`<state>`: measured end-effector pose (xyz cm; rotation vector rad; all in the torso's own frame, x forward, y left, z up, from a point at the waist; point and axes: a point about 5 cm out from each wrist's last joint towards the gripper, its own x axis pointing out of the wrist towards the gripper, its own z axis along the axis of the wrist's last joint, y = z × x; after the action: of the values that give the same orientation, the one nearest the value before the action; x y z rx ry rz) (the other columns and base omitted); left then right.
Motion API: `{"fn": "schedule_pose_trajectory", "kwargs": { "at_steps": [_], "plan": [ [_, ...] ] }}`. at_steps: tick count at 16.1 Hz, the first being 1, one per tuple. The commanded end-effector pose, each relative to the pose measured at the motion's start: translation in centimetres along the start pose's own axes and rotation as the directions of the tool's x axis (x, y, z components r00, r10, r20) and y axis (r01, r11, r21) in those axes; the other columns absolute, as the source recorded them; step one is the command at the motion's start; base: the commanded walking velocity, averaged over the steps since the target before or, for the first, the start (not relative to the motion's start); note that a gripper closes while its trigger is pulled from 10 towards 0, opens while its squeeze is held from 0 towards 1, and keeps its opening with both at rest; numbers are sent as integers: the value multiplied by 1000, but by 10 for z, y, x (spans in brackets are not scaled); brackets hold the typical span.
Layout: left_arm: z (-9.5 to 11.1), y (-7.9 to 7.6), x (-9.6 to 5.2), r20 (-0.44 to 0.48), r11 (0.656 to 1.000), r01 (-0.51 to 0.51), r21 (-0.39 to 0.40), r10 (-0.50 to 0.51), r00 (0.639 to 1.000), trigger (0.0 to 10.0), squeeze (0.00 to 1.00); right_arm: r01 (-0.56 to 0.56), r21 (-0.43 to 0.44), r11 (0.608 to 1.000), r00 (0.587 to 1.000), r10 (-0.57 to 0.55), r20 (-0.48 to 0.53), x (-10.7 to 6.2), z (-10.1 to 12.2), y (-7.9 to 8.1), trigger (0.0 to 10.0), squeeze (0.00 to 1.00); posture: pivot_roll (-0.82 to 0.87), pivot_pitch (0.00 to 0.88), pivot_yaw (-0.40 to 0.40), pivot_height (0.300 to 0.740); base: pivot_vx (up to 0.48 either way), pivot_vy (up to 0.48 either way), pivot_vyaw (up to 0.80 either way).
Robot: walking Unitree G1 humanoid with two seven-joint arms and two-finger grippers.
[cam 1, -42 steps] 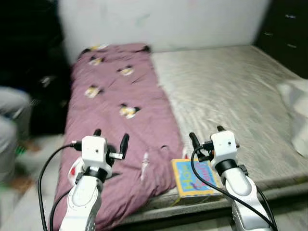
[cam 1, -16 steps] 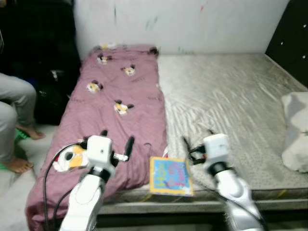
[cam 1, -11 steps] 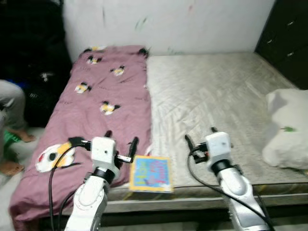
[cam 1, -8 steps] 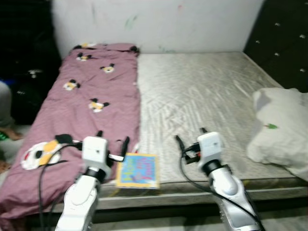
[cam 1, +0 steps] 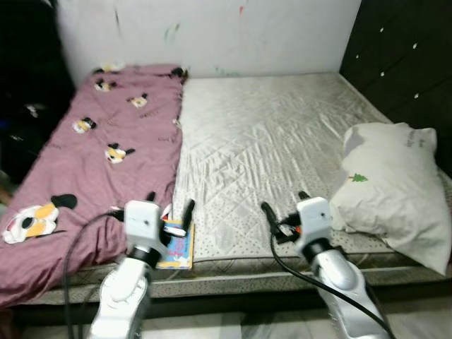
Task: Clean up the room
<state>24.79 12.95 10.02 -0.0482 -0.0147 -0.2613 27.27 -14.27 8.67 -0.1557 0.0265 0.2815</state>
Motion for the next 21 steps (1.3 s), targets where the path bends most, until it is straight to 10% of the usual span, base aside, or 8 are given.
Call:
{"fn": "schedule_pose_trajectory", "kwargs": {
  "at_steps": [1,21],
  "plan": [
    [2,6,-1,10,1000,-12,7,12,1000,10000,0,-24,-8,1000,999,24,42,4,7,7,10000,0,-41,0,15,740,0,0,0],
    [1,9,3,7,999,-34,12,34,999,10000,0,74,-54,996,994,-69,87,7,11,-7,10000,0,-40,0,12,740,128,0,20]
  ]
}}
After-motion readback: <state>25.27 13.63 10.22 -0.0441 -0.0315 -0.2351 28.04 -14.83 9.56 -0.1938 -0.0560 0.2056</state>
